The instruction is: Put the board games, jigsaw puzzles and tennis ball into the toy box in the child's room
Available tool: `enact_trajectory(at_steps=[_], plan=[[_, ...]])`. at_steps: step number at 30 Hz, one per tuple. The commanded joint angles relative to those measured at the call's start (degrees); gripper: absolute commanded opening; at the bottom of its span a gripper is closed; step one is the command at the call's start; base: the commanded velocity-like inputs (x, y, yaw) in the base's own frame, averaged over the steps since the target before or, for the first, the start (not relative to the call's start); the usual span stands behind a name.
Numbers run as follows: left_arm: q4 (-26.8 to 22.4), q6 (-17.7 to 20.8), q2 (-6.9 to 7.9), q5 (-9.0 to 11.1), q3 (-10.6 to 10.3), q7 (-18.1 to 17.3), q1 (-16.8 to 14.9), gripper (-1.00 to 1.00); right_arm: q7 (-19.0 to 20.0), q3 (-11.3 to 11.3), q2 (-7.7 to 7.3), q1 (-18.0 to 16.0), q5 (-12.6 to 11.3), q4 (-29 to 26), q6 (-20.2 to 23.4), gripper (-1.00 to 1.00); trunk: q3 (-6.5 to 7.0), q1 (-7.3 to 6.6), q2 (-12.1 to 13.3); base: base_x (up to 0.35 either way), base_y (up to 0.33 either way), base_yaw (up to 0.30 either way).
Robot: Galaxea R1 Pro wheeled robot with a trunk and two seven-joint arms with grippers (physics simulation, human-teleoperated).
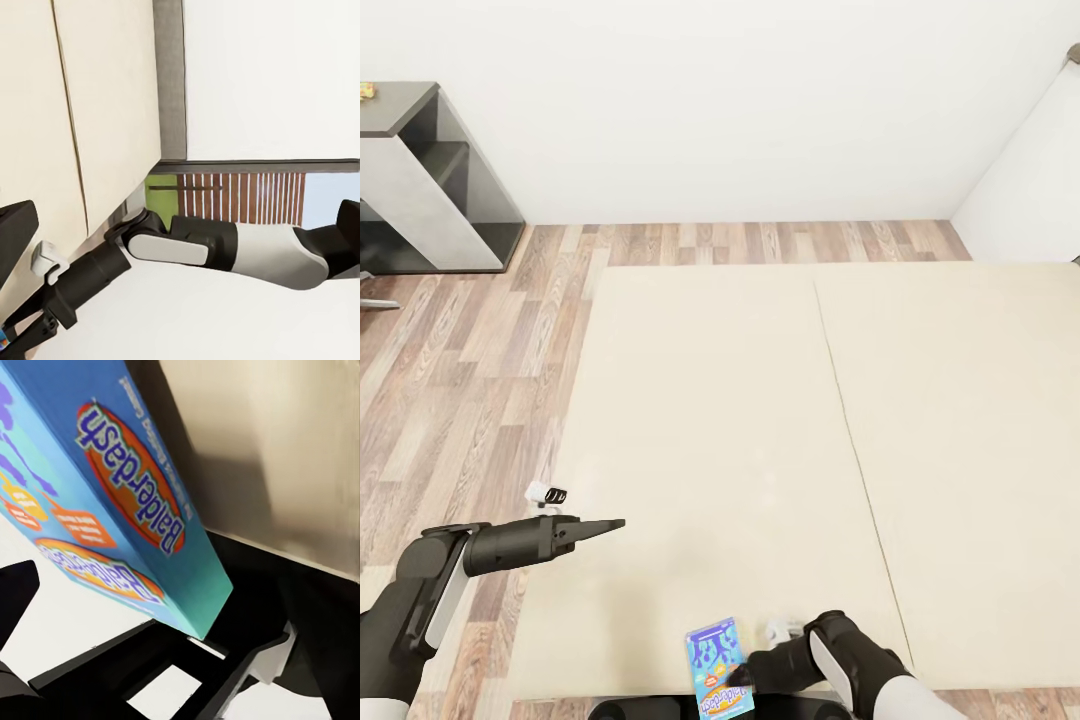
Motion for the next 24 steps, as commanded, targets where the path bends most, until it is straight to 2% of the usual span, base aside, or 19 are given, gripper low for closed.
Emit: enact_trajectory(at_steps=[1, 9, 24], plan=[[-0.01, 0.61, 0.02, -0.03, -0.01, -0.22, -0.01, 1.00, -0.20, 0.42, -0.21, -0.02, -0.18, -0.08, 0.09, 1.00, -0.03, 0.01, -0.03, 0.000, 0.000, 0.000], [-0.01, 0.61, -0.03, -0.03, -0.01, -0.22, -0.01, 1.00, -0.15, 0.43, -0.93, -0.02, -0.30, -0.08, 0.20, 1.00, -0.03, 0.01, -0.03, 0.000, 0.000, 0.000], [-0.01, 0.61, -0.04, -0.03, -0.01, -0.22, -0.01, 1.00, -0.14, 0.45, -1.21, 0.41, -0.24, -0.06, 0.30, 1.00, -0.03, 0.01, -0.03, 0.000, 0.000, 0.000]])
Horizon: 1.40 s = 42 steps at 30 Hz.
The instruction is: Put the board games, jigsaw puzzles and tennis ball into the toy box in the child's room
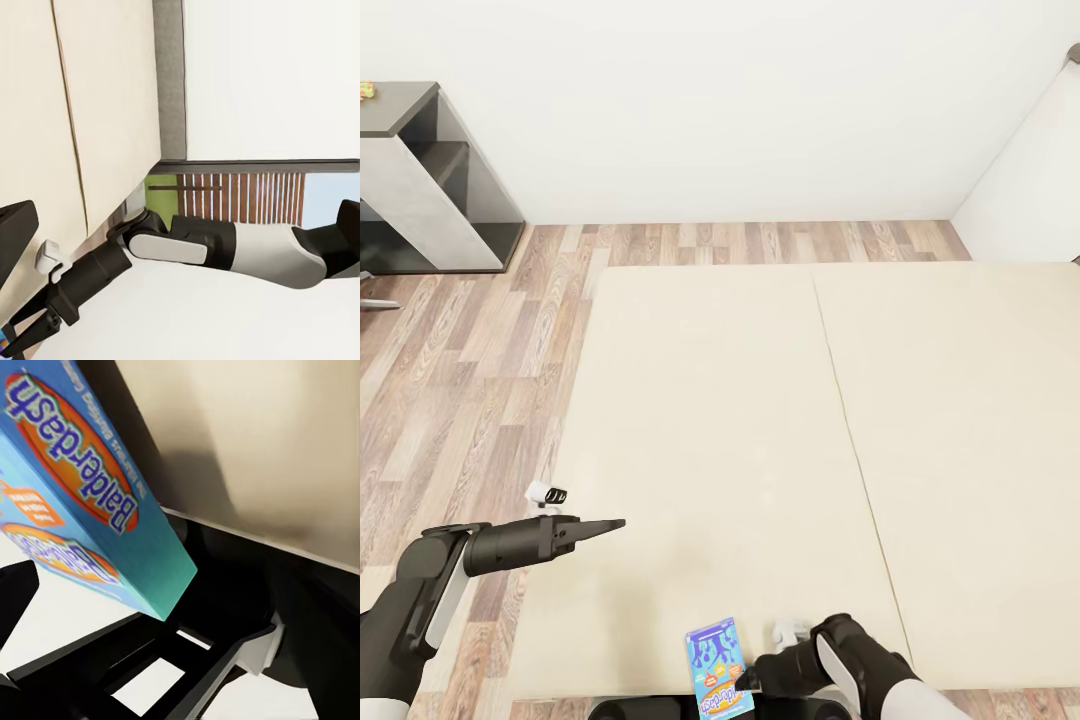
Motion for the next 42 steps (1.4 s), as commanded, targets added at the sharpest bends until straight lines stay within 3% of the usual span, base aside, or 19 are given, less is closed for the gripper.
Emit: enact_trajectory(at_steps=[1, 17, 28, 42], plan=[[-0.01, 0.61, 0.01, -0.03, -0.01, -0.22, -0.01, 1.00, -0.20, 0.42, -0.06, 0.04, -0.33, -0.05, 0.21, 1.00, -0.03, 0.01, -0.03, 0.000, 0.000, 0.000], [-0.01, 0.61, 0.02, -0.02, -0.01, -0.22, -0.02, 1.00, -0.28, 0.50, 0.01, 0.30, -0.02, 0.00, 0.45, 1.00, -0.03, 0.01, -0.03, 0.000, 0.000, 0.000], [-0.01, 0.61, 0.00, 0.00, -0.01, -0.22, -0.02, 1.00, -0.29, 0.68, 0.18, 0.37, 2.98, 0.00, 0.47, 1.00, -0.03, 0.01, -0.03, 0.000, 0.000, 0.000], [-0.01, 0.61, 0.02, 0.01, -0.01, -0.22, -0.02, 1.00, -0.37, 1.83, 1.01, 0.39, 3.76, 0.00, 0.39, 1.00, -0.03, 0.01, -0.03, 0.000, 0.000, 0.000]])
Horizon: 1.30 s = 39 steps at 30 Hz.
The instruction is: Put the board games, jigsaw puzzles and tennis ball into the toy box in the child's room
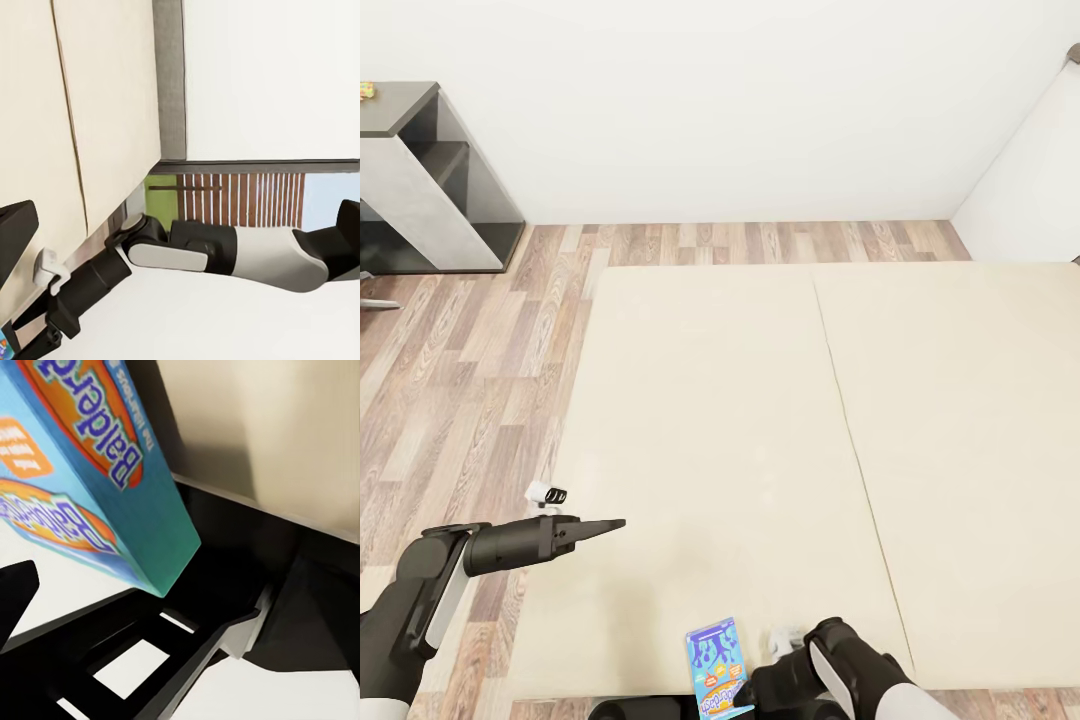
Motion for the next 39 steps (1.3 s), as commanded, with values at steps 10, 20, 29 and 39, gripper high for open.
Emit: enact_trajectory(at_steps=[10, 20, 29, 39], plan=[[-0.01, 0.61, 0.06, -0.02, -0.01, -0.22, -0.02, 1.00, -0.27, 2.79, 1.19, 0.01, -0.31, -0.09, -0.08, 1.00, -0.03, 0.01, -0.03, 0.000, 0.000, 0.000], [-0.01, 0.61, 0.07, -0.01, -0.01, -0.22, -0.02, 1.00, -0.23, 3.15, 1.92, 0.00, -0.32, -0.09, -0.11, 1.00, -0.03, 0.01, -0.03, 0.000, 0.000, 0.000], [-0.01, 0.61, 0.07, 0.01, -0.01, -0.22, -0.02, 1.00, -0.09, 3.18, 2.37, 0.00, -0.32, -0.09, -0.11, 1.00, -0.03, 0.01, -0.03, 0.000, 0.000, 0.000], [-0.01, 0.61, 0.07, 0.02, -0.01, -0.22, -0.02, 1.00, -0.05, 3.23, 2.79, 0.01, -0.32, -0.15, -0.09, 1.00, -0.03, 0.01, -0.03, 0.000, 0.000, 0.000]])
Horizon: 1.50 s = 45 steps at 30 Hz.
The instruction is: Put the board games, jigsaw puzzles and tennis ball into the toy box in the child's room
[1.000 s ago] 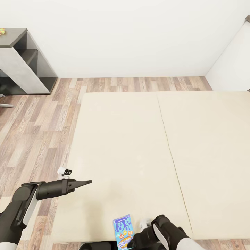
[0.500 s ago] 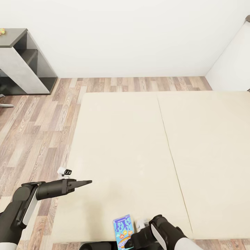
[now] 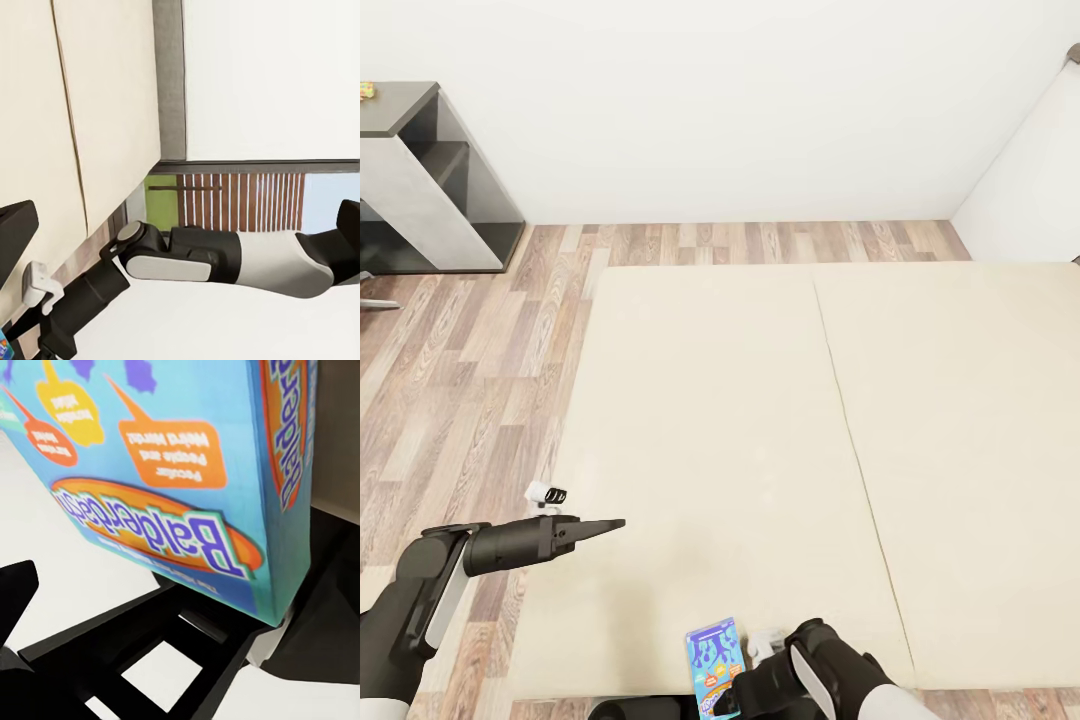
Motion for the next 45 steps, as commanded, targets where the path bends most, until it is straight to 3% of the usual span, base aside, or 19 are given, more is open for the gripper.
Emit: enact_trajectory(at_steps=[1, 24, 30, 37, 45], plan=[[-0.01, 0.61, 0.02, -0.03, -0.01, -0.22, -0.01, 1.00, -0.09, 0.37, -0.02, -0.02, -0.44, -0.08, 0.31, 1.00, -0.03, 0.01, -0.03, 0.000, 0.000, 0.000], [-0.01, 0.61, 0.02, -0.03, 0.04, -0.22, -0.01, 1.00, 0.00, 0.30, 0.55, -0.02, -0.61, -0.10, 0.54, 1.00, -0.03, 0.01, -0.03, 0.000, 0.000, 0.000], [-0.01, 0.61, 0.02, -0.03, 0.09, -0.22, -0.01, 1.00, 0.05, 0.31, 2.19, -0.08, -0.55, -0.11, 0.54, 1.00, -0.03, 0.01, -0.03, 0.000, 0.000, 0.000], [-0.01, 0.61, 0.02, -0.03, 1.89, -0.22, -0.01, 1.00, 0.09, 0.24, 2.52, -0.10, -0.53, -0.36, 0.66, 1.00, -0.03, 0.01, -0.03, 0.000, 0.000, 0.000], [-0.01, 0.61, 0.00, -0.04, 2.45, -0.22, -0.01, 1.00, 0.09, 0.22, 2.52, -0.10, -0.53, -0.60, 0.71, 1.00, -0.03, 0.01, -0.03, 0.000, 0.000, 0.000]])
